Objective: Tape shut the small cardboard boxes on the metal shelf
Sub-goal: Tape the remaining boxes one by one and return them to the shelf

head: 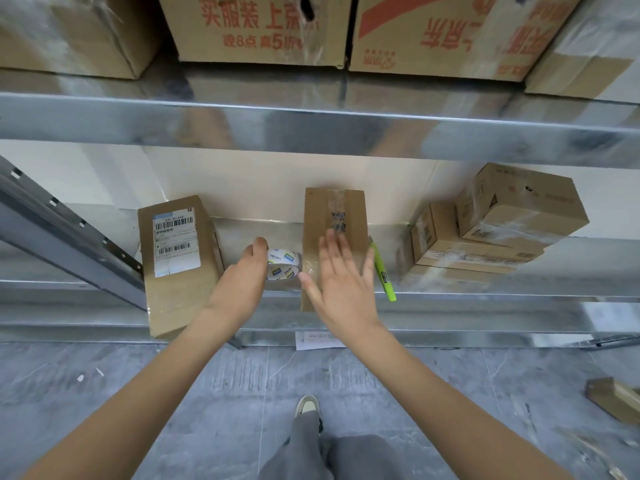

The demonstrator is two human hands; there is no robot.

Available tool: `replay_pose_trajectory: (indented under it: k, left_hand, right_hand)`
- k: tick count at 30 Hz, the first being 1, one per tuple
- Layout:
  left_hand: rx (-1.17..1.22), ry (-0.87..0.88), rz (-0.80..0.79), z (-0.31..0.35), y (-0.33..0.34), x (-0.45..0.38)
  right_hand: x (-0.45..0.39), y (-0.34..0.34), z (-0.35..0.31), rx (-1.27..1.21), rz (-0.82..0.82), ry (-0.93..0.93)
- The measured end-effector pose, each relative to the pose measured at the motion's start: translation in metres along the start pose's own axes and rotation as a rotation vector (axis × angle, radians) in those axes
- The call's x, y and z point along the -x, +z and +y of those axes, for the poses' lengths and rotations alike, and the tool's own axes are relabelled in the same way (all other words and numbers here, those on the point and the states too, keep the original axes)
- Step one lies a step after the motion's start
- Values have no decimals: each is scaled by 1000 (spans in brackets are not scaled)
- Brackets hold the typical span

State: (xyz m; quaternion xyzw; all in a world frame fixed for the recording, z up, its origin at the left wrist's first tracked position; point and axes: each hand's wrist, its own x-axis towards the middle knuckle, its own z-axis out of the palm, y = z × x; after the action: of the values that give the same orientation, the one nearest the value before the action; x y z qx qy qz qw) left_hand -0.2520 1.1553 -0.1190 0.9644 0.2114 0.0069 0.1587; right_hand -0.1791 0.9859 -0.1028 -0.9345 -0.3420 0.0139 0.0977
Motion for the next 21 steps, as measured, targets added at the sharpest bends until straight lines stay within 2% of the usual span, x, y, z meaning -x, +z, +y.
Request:
replay_pose_trajectory:
  k: [5, 7, 10, 11, 13, 15, 18, 19, 21]
  left_hand:
    - [42, 6, 30, -1, 4, 5]
    - [186, -25, 89, 1, 8, 9]
    - [644, -314, 186, 19, 15, 16]
    - [861, -463, 154, 28, 16, 18]
    - [1279, -701, -49, 49, 16, 21]
    - [1454, -686, -140, 67, 17, 21]
    - [1450, -547, 10, 82, 14, 18]
    - [1356, -515, 71, 83, 13, 16]
    - [999, -435, 151, 78, 10, 13]
  right_hand:
    - [-1, 11, -16, 162, 14, -31]
    - [2, 10, -11, 184, 6, 23]
    - [3, 5, -3, 74, -8, 229]
    - [3, 3, 0, -2, -3, 307]
    - [7, -5, 6, -159, 49, 393]
    - [11, -10, 9, -286, 115, 380]
    - [19, -11, 10, -506, 185, 350]
    - [21, -9, 11, -628, 191, 348]
    - [25, -2, 13, -991, 161, 338]
